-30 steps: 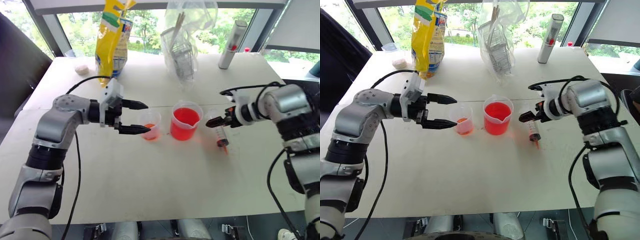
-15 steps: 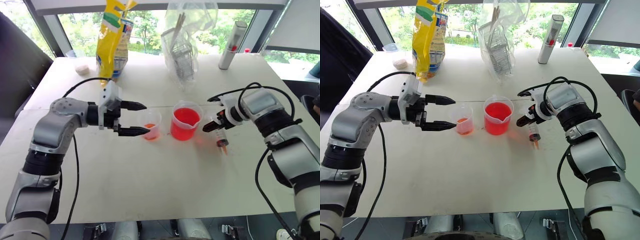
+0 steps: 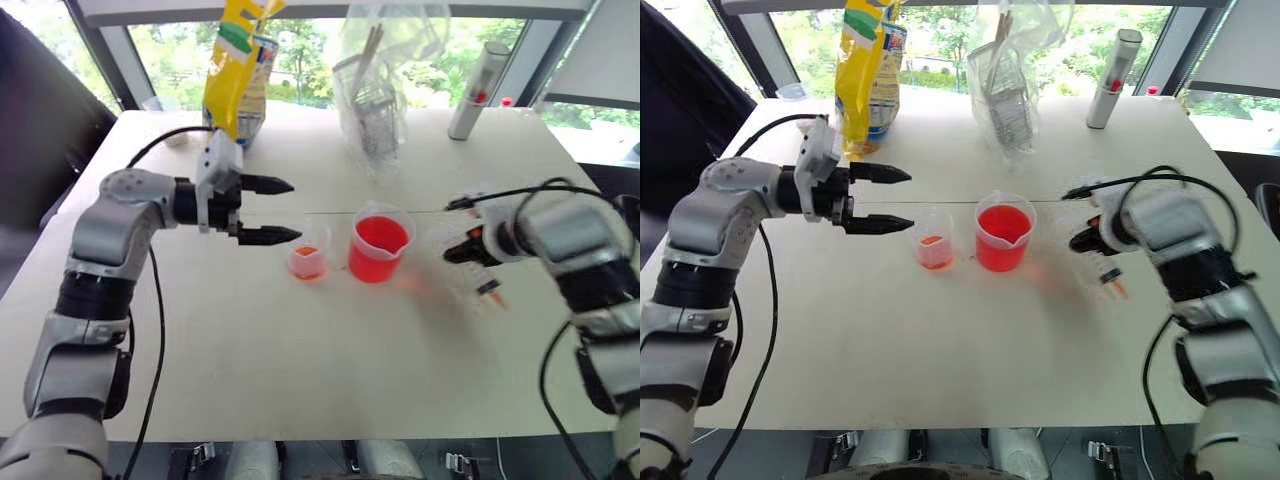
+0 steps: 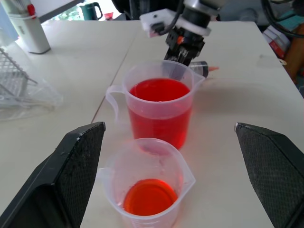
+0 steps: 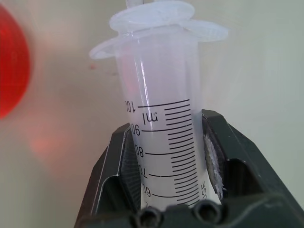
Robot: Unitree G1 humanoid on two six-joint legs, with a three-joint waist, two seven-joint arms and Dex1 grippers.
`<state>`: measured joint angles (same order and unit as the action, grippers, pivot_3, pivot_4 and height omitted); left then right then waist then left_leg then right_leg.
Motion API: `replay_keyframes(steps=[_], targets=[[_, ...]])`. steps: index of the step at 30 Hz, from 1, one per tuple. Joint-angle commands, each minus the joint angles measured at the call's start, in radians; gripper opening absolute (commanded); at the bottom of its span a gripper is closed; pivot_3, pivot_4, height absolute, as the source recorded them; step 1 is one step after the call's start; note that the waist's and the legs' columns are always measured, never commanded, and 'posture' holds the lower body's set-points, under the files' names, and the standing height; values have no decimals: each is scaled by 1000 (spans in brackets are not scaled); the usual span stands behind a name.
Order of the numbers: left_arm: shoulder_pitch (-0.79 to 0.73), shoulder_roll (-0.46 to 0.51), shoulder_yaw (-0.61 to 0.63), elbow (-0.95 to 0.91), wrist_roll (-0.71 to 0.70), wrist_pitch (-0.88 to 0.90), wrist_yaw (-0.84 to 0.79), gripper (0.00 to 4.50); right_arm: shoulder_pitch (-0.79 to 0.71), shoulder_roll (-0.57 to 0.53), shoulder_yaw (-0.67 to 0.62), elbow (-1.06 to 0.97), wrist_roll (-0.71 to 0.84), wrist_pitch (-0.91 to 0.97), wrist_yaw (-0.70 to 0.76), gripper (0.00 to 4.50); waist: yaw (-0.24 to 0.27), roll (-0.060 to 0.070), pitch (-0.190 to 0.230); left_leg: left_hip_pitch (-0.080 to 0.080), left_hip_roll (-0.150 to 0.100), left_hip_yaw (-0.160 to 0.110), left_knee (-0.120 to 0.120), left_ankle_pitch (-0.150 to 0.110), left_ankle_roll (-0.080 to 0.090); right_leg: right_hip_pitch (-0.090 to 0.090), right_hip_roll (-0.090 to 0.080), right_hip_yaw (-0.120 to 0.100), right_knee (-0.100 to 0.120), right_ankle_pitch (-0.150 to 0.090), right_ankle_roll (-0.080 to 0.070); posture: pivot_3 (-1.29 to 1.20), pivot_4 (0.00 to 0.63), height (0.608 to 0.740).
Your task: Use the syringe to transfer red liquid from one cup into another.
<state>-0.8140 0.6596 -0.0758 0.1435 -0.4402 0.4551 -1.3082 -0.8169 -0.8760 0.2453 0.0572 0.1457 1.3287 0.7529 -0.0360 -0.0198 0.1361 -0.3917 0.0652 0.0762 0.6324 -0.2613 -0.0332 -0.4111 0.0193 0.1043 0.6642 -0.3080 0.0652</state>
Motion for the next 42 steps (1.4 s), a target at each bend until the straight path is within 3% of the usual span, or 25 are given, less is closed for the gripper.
replay_keyframes(steps=[1, 5, 9, 14, 19, 29, 42], targets=[[-72, -11, 2, 55, 13, -42, -29, 4500, 2, -40, -175, -229, -5, -86, -61, 1436, -8, 0, 0, 0, 0, 0, 0, 0, 0, 0, 0, 0, 0, 0, 0, 0, 150, 739], [-145, -49, -10, 163, 37, -92, -58, 4500, -14, 109, -423, -360, 61, -230, -159, 1436, -19, -1, -1, 4, 1, 0, 0, 0, 0, 2, 3, 1, 1, 0, 0, 0, 150, 739], [-199, -78, -17, 238, 55, -126, -78, 4500, -14, 319, -567, -491, 216, -282, -186, 1436, -24, 0, -1, 4, 2, -1, -1, 0, 0, 2, 5, 1, 3, 0, 0, 0, 150, 739], [-260, -106, -16, 303, 70, -152, -102, 4500, 44, 520, -582, -558, 321, -378, -253, 1436, -21, 0, -1, 2, 1, -1, 0, 0, 0, 2, 2, 0, 1, 0, 0, 0, 150, 739], [-301, -125, -4, 325, 63, -152, -112, 4500, 154, 630, -520, -527, 327, -535, -278, 1436, -11, 0, -1, 1, 0, 0, 0, 0, 0, 2, 1, 0, 1, 0, 0, 0, 150, 739], [-364, -197, 16, 359, 52, -153, -75, 4500, 359, 671, -352, -333, 201, -895, -257, 1436, -10, 0, -1, 2, 1, -1, 0, 0, 0, 2, 2, 0, 1, 0, 0, 0, 150, 739], [-445, -331, 29, 506, 74, -191, -11, 4500, 413, 647, -283, -316, 169, -993, -268, 1436, -10, 0, -1, 3, 1, -1, 0, 0, 0, 3, 2, 0, 2, 0, 0, 0, 150, 739]])
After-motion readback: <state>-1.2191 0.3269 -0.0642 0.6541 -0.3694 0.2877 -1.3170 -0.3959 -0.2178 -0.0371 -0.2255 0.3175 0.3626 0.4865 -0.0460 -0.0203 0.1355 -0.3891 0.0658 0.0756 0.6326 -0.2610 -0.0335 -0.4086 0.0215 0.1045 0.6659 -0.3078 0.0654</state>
